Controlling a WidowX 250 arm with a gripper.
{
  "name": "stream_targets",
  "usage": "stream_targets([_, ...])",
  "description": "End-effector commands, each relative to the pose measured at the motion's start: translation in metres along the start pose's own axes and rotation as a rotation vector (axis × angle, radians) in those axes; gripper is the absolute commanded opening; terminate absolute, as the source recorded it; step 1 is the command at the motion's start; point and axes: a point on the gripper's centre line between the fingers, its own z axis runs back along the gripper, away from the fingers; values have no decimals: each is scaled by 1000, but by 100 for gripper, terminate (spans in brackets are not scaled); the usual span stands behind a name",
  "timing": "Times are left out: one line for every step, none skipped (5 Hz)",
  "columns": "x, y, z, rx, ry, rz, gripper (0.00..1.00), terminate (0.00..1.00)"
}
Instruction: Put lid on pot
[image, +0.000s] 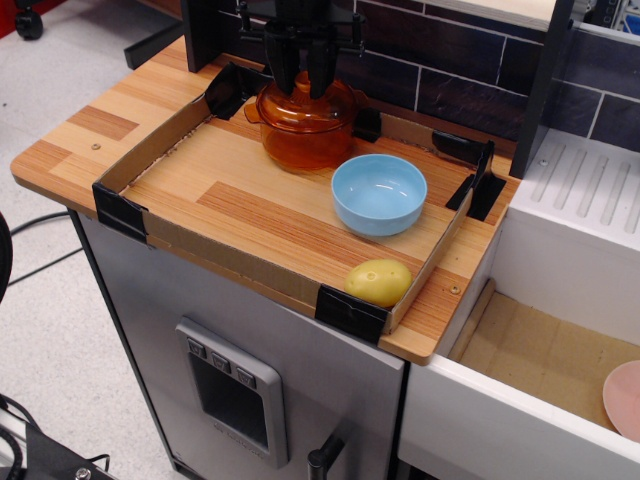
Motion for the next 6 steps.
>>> stream_targets([11,1,27,-20,-62,-28,100,0])
stream_targets([4,1,42,-45,-71,-49,100,0])
stream_targets([-5,1,61,-87,-78,-66,100,0])
stream_targets([-11,8,75,-107,-85,-59,100,0])
stream_targets([-27,16,87,-135,-90,-82,100,0])
stream_targets([-45,29,91,-143,-68,-114,100,0])
